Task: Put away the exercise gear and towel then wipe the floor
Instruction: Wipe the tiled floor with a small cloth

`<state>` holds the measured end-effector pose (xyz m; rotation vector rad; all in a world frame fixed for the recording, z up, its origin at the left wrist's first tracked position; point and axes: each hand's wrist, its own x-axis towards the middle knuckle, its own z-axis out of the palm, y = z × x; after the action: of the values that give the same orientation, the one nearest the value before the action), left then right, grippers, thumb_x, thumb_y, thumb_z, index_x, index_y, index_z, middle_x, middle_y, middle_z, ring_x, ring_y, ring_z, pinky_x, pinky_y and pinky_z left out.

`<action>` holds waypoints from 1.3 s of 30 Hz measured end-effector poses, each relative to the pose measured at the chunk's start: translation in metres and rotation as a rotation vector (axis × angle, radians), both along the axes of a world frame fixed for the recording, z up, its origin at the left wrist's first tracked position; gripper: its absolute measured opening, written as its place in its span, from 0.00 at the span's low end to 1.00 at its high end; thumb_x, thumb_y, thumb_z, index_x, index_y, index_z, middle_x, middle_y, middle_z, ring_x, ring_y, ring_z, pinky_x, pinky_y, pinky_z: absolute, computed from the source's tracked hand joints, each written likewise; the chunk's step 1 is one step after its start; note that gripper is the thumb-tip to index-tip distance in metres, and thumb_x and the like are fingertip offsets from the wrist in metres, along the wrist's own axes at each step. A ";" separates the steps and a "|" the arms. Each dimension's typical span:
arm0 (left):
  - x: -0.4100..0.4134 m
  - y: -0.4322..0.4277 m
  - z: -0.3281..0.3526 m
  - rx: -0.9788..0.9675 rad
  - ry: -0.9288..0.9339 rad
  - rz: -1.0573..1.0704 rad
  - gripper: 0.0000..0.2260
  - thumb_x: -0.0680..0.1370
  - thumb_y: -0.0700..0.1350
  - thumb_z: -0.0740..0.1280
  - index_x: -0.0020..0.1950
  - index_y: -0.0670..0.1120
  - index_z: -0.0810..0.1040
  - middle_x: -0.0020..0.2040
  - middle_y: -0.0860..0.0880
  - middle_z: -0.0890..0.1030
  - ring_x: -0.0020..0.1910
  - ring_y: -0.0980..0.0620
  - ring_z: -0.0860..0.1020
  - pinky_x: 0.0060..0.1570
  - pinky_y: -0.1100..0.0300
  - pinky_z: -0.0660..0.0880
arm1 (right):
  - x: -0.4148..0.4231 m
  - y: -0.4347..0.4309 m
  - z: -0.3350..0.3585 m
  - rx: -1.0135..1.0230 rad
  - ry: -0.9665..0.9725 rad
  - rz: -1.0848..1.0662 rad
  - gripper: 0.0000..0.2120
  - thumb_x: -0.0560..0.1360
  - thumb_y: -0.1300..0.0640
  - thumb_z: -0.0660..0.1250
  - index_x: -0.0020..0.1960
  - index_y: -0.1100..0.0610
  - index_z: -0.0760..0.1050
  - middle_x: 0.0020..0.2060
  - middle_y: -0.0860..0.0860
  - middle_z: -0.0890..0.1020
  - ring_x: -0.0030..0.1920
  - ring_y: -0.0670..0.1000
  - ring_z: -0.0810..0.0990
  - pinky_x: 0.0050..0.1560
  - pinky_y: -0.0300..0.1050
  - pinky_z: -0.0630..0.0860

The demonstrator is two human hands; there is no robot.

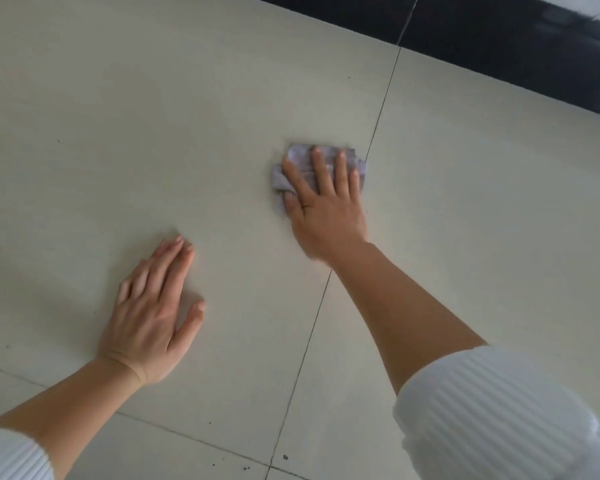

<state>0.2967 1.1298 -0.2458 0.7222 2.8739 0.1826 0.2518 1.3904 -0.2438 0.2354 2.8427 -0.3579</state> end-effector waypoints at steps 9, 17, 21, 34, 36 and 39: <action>-0.001 0.000 0.002 -0.013 -0.043 0.000 0.32 0.75 0.55 0.53 0.75 0.40 0.59 0.75 0.43 0.61 0.72 0.45 0.61 0.70 0.52 0.54 | 0.009 0.085 -0.006 0.140 0.001 -0.016 0.25 0.80 0.40 0.34 0.77 0.40 0.36 0.78 0.51 0.40 0.77 0.56 0.35 0.76 0.52 0.35; -0.004 -0.004 -0.002 0.022 -0.062 -0.028 0.32 0.75 0.54 0.54 0.75 0.40 0.59 0.75 0.43 0.61 0.74 0.46 0.60 0.70 0.50 0.56 | -0.074 0.001 0.001 -0.001 -0.052 -0.266 0.26 0.82 0.42 0.41 0.78 0.42 0.40 0.78 0.53 0.39 0.76 0.62 0.33 0.73 0.58 0.32; -0.002 -0.006 -0.003 0.028 -0.064 -0.035 0.31 0.75 0.54 0.54 0.75 0.40 0.59 0.76 0.44 0.60 0.74 0.46 0.59 0.70 0.50 0.57 | -0.043 -0.074 0.005 -0.016 -0.006 0.145 0.25 0.82 0.42 0.43 0.78 0.40 0.42 0.78 0.51 0.39 0.76 0.60 0.34 0.72 0.54 0.30; -0.002 -0.005 -0.007 0.073 -0.046 -0.031 0.31 0.74 0.54 0.53 0.73 0.38 0.63 0.74 0.41 0.64 0.73 0.45 0.60 0.69 0.50 0.55 | 0.103 0.005 0.015 0.036 -0.180 -0.701 0.25 0.82 0.42 0.39 0.77 0.38 0.36 0.78 0.51 0.39 0.77 0.56 0.35 0.75 0.54 0.34; -0.002 -0.006 -0.007 0.091 -0.057 -0.031 0.31 0.74 0.54 0.52 0.73 0.38 0.63 0.74 0.42 0.64 0.73 0.45 0.61 0.68 0.51 0.56 | 0.099 -0.028 0.017 -0.016 -0.181 -0.763 0.25 0.82 0.41 0.40 0.77 0.39 0.38 0.78 0.51 0.38 0.77 0.58 0.34 0.74 0.55 0.34; -0.008 -0.012 -0.002 0.155 -0.113 -0.081 0.33 0.74 0.56 0.46 0.75 0.41 0.59 0.76 0.45 0.59 0.75 0.48 0.58 0.70 0.52 0.54 | 0.084 -0.090 0.018 -0.075 -0.128 -0.660 0.25 0.82 0.40 0.41 0.77 0.37 0.39 0.78 0.49 0.37 0.76 0.57 0.32 0.73 0.53 0.32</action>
<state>0.2884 1.1179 -0.2475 0.8253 2.7400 0.4244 0.3363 1.3001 -0.2262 1.1402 2.5435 -0.5470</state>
